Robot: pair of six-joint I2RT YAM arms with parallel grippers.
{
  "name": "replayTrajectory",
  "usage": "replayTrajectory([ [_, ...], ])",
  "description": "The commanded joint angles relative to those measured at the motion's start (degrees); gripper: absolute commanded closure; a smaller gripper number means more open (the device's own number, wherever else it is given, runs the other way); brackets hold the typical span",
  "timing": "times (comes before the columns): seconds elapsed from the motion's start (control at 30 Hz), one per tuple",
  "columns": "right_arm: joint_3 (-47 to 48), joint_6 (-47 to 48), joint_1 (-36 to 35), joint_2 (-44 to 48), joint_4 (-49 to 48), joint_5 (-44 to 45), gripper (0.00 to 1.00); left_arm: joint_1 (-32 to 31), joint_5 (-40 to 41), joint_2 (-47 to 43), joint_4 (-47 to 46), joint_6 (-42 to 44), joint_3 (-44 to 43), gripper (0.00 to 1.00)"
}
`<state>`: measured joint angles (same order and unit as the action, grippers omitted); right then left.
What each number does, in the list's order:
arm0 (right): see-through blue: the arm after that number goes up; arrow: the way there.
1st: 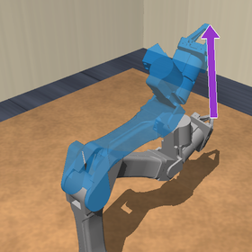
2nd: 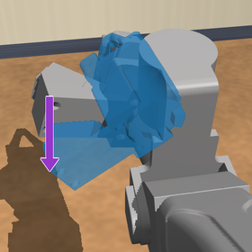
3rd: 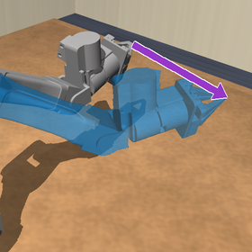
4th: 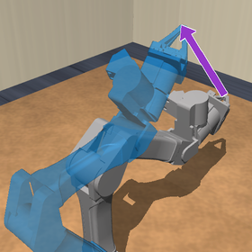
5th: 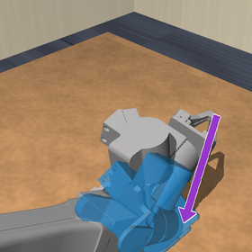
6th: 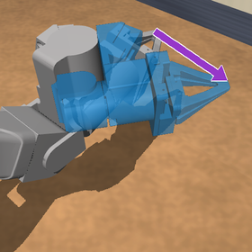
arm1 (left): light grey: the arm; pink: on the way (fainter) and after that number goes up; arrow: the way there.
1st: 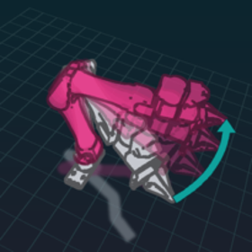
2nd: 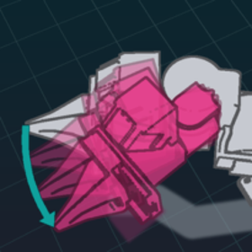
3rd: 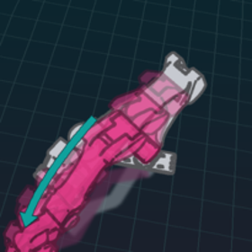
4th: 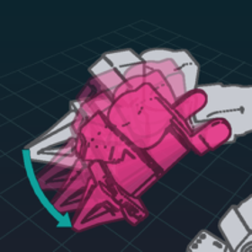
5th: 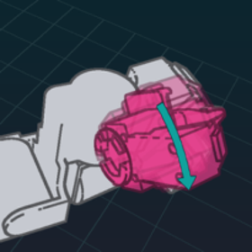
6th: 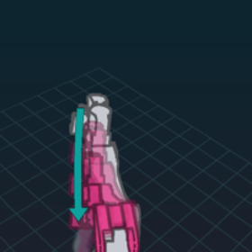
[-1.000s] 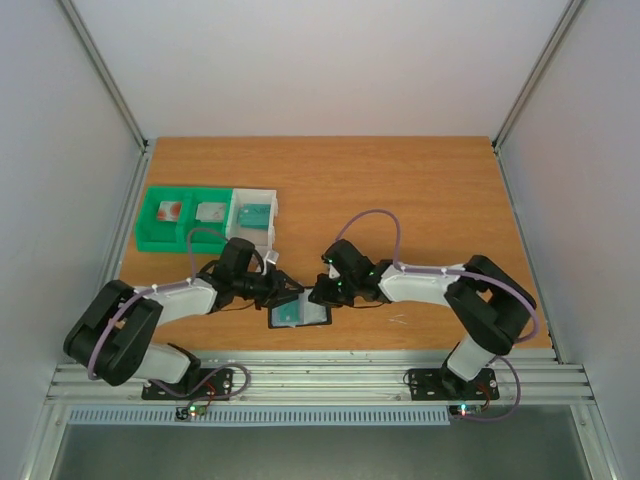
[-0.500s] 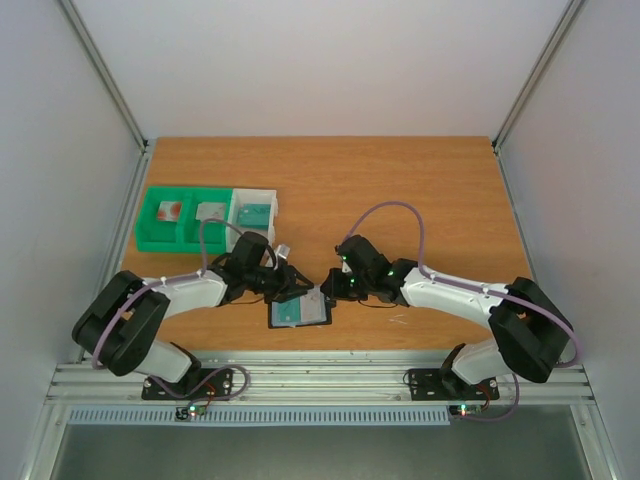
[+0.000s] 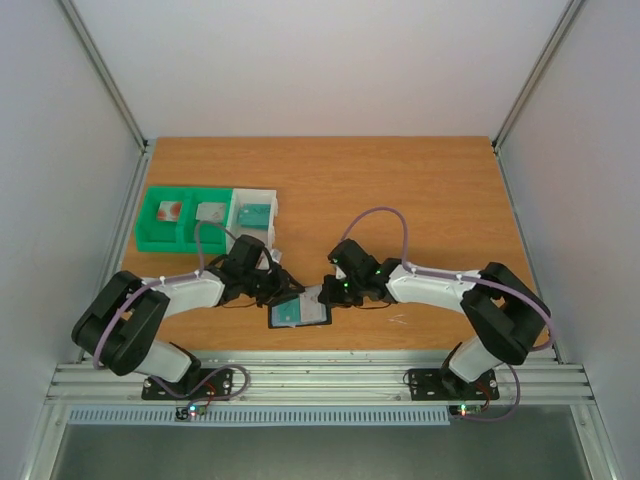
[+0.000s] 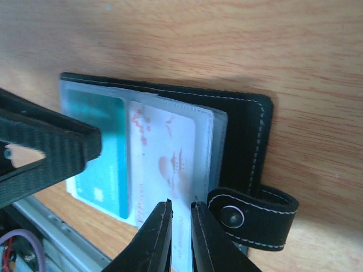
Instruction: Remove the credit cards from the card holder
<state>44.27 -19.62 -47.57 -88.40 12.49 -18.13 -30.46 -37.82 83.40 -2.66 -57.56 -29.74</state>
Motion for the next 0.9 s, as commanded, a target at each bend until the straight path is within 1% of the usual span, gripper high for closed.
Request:
replayTrajectory([
  [0.0,1.94,1.23,-0.11,-2.42,1.67,1.02,0.88,0.22,1.21,0.74,-0.84,1.22,1.17,0.71],
  [0.07,2.52,1.71,-0.15,-3.63,3.43,2.28,0.88,0.22,1.22,0.88,-0.86,1.38,1.09,0.69],
  [0.3,2.01,1.61,-0.13,-6.09,4.75,3.46,0.92,0.22,2.55,1.4,-1.02,1.35,2.16,0.68],
  [0.5,1.65,1.25,-0.15,-6.75,4.26,3.3,0.94,0.22,2.08,2.93,-5.13,-0.27,3.47,0.68],
  [0.8,1.54,0.73,-0.15,-7.66,3.36,2.19,0.94,-0.04,1.24,5.29,-8.68,-2.31,3.63,0.69],
  [0.87,1.51,0.64,-0.11,-7.66,3.24,1.93,0.94,-0.12,1.05,5.54,-8.99,-2.59,3.46,0.72],
])
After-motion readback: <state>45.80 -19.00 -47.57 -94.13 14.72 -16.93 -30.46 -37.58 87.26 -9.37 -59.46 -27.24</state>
